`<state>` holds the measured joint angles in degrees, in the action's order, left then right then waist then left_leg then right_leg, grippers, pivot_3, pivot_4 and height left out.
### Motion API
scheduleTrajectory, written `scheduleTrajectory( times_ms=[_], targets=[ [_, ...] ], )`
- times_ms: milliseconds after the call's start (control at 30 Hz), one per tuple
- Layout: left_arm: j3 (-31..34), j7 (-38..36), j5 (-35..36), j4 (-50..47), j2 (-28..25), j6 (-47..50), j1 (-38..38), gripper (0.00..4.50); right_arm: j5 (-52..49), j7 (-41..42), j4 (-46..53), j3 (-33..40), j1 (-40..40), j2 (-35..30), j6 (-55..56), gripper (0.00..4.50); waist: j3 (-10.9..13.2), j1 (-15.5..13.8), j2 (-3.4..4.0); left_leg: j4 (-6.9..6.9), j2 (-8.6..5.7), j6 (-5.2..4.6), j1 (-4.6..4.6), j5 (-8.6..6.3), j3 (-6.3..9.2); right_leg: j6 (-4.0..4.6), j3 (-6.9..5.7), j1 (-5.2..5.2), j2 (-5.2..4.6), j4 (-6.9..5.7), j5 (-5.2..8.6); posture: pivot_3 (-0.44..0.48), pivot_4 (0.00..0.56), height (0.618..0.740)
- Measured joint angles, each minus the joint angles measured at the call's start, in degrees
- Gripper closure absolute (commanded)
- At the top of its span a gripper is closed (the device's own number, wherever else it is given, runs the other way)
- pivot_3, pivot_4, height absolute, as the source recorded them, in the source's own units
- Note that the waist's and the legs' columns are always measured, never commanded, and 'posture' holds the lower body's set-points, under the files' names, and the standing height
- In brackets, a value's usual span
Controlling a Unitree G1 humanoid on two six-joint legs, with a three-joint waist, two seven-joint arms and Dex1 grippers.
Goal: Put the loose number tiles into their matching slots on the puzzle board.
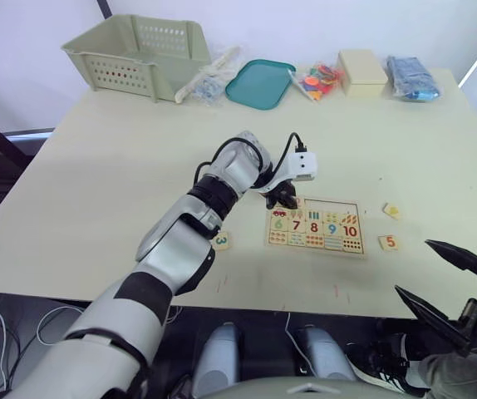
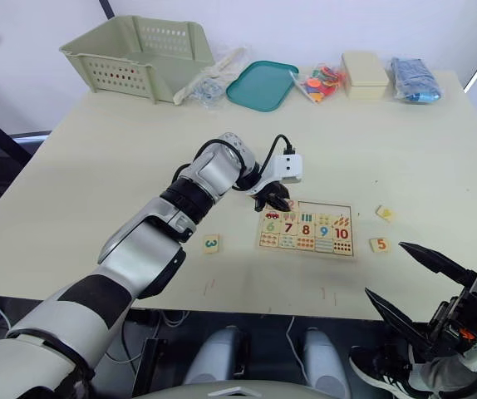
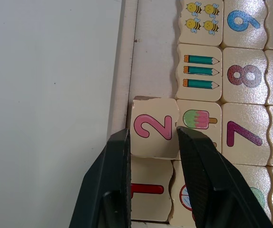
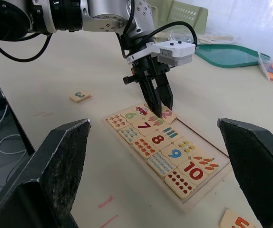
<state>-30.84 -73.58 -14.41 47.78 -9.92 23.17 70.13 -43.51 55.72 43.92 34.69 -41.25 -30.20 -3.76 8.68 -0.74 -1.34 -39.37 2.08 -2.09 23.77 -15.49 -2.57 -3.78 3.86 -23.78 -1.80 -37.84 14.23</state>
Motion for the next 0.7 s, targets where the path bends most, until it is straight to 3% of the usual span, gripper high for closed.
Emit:
scheduleTrajectory(
  times_ms=[633, 667, 700],
  targets=[
    [0.02, -0.07, 0.02, -1.11, -0.41, 0.23, -0.61, 3.54, 0.00, 0.07, -0.05, -0.01, 0.06, 0.12, 0.11, 0.00, -0.01, 0.05, 0.02, 0.00, 0.00, 0.00, -0.02, 0.00, 0.00, 0.00, 0.00, 0.00, 0.01, -0.03, 0.00, 0.000, 0.150, 0.740],
    [0.02, -0.12, 0.02, -1.15, -0.41, 0.29, -0.62, 2.50, 0.00, 0.07, -0.05, -0.01, 0.05, 0.12, 0.12, 0.00, -0.01, 0.05, 0.02, 0.00, 0.00, 0.00, -0.02, 0.00, 0.00, 0.00, 0.00, 0.00, 0.01, -0.03, 0.00, 0.000, 0.150, 0.740],
    [0.01, -0.21, 0.02, -1.16, -0.41, 0.34, -0.64, 2.20, 0.00, 0.06, -0.05, -0.01, 0.06, 0.12, 0.12, 0.00, -0.01, 0.06, 0.02, 0.00, 0.00, 0.00, -0.02, 0.00, 0.00, 0.00, 0.00, 0.00, 0.01, -0.02, 0.00, 0.000, 0.150, 0.740]
  ],
)
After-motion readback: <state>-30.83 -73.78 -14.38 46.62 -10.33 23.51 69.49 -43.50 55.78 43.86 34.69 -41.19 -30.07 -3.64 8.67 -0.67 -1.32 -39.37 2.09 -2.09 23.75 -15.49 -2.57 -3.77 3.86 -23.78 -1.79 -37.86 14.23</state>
